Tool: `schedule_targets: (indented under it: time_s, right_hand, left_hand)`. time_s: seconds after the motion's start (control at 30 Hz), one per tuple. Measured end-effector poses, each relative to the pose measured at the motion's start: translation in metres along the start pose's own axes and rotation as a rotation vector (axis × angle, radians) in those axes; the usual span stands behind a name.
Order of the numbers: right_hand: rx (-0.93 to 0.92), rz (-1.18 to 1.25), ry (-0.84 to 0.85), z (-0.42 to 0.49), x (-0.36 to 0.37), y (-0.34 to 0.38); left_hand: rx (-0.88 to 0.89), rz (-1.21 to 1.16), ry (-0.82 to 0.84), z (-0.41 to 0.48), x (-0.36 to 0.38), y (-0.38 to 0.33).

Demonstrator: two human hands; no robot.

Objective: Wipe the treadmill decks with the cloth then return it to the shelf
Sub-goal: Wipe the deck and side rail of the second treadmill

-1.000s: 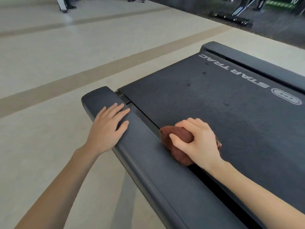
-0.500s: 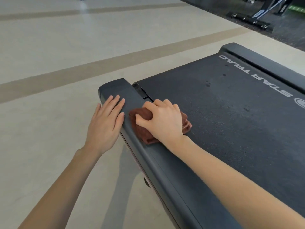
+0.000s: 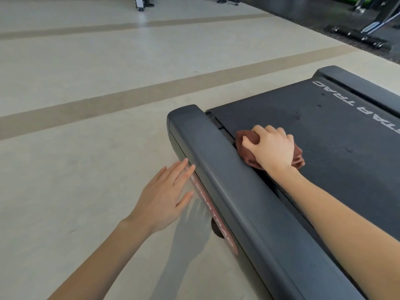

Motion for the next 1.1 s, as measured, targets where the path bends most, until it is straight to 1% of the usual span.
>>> schedule_targets:
  time_s: [0.1,0.17,0.27,0.37,0.47,0.53,0.63,0.7,0.8,1.0,1.1]
  right_hand:
    - [-0.066,0.059,-0.006,-0.022,-0.019,-0.021]
    - [-0.102,0.124,-0.055,-0.037,-0.034,-0.03]
    - [-0.176,0.198,-0.173,-0.059,-0.055,-0.04]
    - [-0.286,0.229,-0.213,-0.072,-0.066,-0.055]
    - [-0.303,0.243,-0.16,-0.068,-0.071,-0.08]
    - [-0.248,0.231,-0.064,-0.061,-0.07,-0.102]
    - [-0.139,0.185,0.153,-0.058,-0.066,-0.133]
    - [-0.146,0.175,0.207,-0.065,-0.064,-0.141]
    - [-0.148,0.206,0.193,-0.073,-0.057,-0.137]
    - [-0.121,0.383,0.041,-0.067,-0.047,-0.133]
    - [-0.176,0.344,0.038,-0.063,-0.046,-0.131]
  left_hand:
    - [-0.054,0.019,-0.007,-0.02,-0.004,-0.002]
    - [-0.067,0.032,-0.019,-0.027,-0.012,-0.011]
    - [-0.035,0.08,-0.045,-0.027,-0.03,-0.032]
    - [0.01,0.094,-0.088,-0.018,-0.045,-0.06]
    - [0.087,0.077,-0.142,0.002,-0.049,-0.095]
    - [0.136,0.072,-0.138,0.021,-0.04,-0.119]
    - [0.148,0.063,-0.066,0.05,-0.016,-0.144]
    - [0.148,0.084,-0.005,0.062,0.001,-0.152]
    - [0.143,0.087,0.021,0.064,0.012,-0.153]
    - [0.161,0.086,0.064,0.057,0.01,-0.151]
    - [0.172,0.063,0.057,0.046,0.003,-0.149]
Point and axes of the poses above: each hand's wrist, its own z-axis towards the middle knuckle, its own x-axis out of the palm, y = z × x, the point moved 3 cm from there along z, towards the middle knuckle, and after that the axes turned 12 degrees about x, right-handed, at the moved point
